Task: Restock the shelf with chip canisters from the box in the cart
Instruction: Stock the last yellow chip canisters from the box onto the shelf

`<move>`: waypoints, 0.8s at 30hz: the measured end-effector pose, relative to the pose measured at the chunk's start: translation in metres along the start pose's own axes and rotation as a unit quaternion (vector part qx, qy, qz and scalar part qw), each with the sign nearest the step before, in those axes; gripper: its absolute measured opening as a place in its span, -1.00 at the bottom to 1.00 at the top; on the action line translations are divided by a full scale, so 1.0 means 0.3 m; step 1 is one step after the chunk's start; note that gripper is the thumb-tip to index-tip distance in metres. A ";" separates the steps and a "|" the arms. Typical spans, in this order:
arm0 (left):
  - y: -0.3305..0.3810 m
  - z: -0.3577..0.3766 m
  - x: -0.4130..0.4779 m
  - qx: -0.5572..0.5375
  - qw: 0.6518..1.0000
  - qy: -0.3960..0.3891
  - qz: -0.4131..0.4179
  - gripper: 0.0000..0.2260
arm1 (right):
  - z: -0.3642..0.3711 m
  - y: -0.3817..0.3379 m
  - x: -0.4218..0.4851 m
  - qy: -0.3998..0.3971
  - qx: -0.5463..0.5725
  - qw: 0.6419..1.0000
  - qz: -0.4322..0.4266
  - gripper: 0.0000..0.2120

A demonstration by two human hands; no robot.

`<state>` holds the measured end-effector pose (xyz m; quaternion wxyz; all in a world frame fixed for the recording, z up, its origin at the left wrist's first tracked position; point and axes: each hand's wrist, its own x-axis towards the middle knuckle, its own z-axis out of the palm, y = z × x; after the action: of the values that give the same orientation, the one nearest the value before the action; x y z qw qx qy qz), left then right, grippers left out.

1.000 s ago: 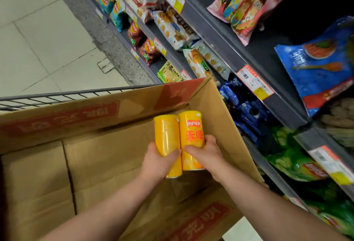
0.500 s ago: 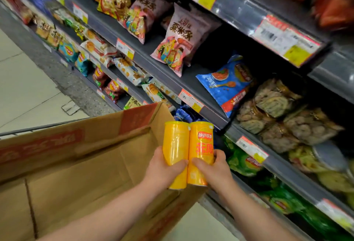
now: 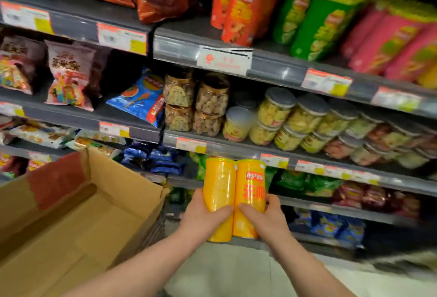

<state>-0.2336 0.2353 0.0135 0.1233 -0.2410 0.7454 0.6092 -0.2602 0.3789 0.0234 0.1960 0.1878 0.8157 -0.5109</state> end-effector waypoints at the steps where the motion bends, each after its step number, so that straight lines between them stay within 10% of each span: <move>1: 0.013 0.066 -0.033 0.015 1.000 -0.013 0.008 -0.29 | -0.067 0.041 -0.024 0.015 0.010 1.000 0.009 -0.39; 24: 0.165 1.092 -0.631 0.130 0.951 -0.250 0.131 -0.36 | -1.078 0.657 -0.531 0.242 0.165 0.955 0.038 -0.32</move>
<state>-0.1332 0.5989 0.0715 0.2554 0.0365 0.7885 0.5583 -0.0658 0.7356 0.0849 -0.0220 0.3661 0.7355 -0.5697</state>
